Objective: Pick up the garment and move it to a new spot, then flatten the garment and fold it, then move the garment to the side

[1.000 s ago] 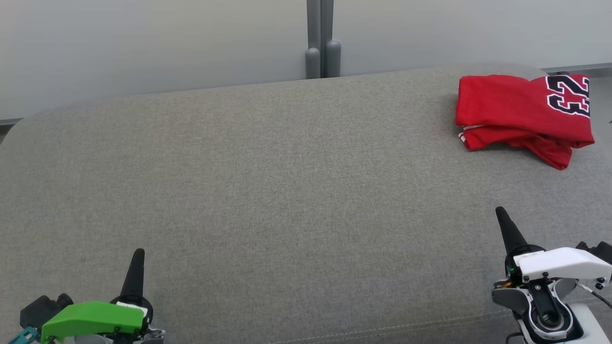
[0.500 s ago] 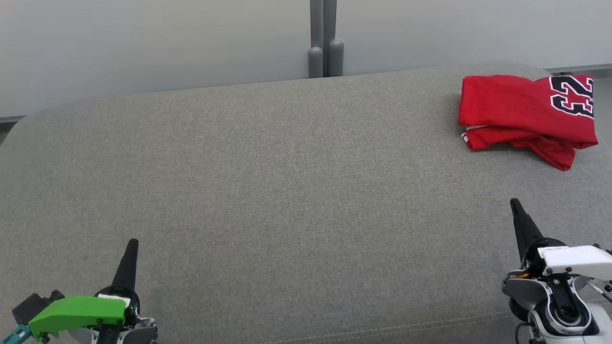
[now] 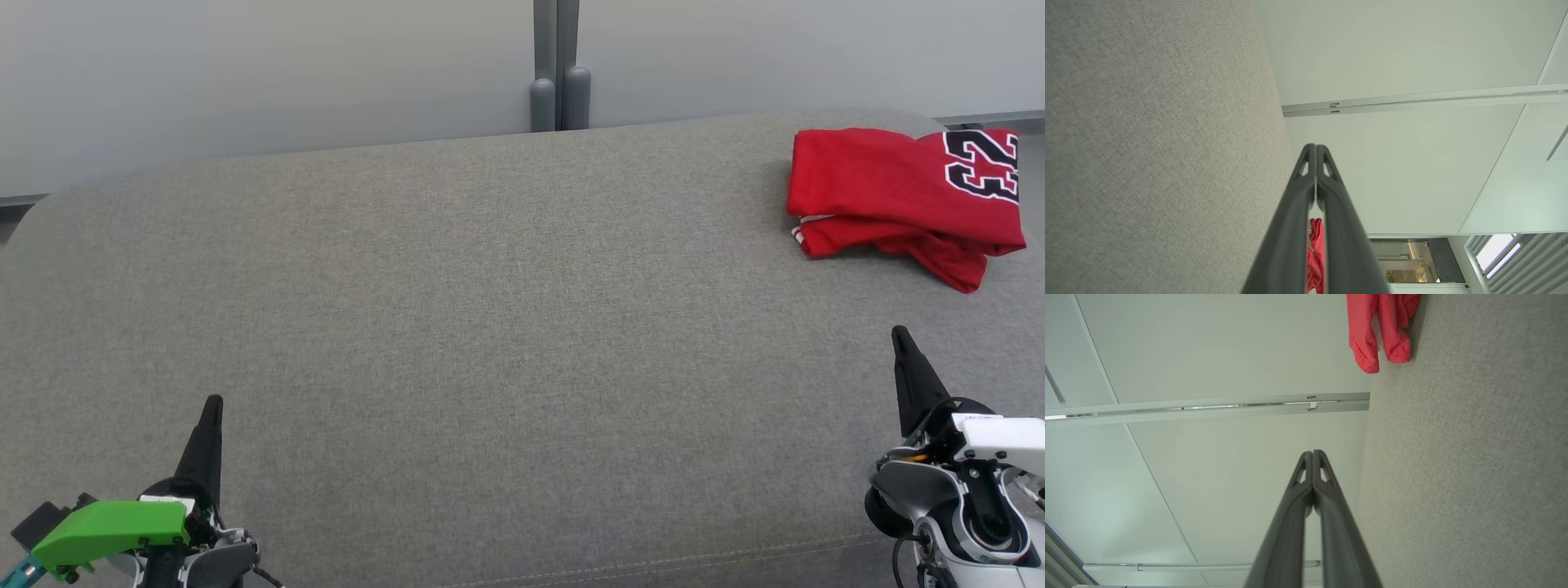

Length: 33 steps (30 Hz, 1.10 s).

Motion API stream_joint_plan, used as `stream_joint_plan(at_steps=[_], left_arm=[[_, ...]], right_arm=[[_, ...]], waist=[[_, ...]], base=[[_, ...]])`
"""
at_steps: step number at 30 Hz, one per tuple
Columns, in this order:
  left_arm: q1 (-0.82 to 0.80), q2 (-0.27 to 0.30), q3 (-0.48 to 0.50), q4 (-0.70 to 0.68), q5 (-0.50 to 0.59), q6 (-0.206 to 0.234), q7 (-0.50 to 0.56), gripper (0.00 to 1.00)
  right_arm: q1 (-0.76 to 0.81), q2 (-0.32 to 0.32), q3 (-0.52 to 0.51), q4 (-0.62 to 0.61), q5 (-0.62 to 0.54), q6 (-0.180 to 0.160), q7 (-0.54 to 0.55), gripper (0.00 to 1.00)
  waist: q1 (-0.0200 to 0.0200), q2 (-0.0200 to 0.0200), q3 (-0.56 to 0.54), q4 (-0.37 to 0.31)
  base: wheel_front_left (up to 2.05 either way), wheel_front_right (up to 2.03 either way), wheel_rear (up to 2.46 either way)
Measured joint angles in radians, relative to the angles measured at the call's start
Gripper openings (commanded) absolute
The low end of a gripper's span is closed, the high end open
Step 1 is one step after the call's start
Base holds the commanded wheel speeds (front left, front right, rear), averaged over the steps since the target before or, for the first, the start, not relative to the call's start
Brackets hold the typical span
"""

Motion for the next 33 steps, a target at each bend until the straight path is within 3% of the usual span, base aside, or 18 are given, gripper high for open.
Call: stream_joint_plan(at_steps=[33], left_arm=[[-0.009, 0.000, 0.003, 0.016, 0.000, -0.002, 0.002, 0.00]], right_arm=[[-0.001, 0.001, -0.003, 0.010, 0.001, 0.000, 0.001, 0.00]], waist=[[0.0000, 0.0000, -0.001, 0.000]], base=[[0.00, 0.00, 0.00]])
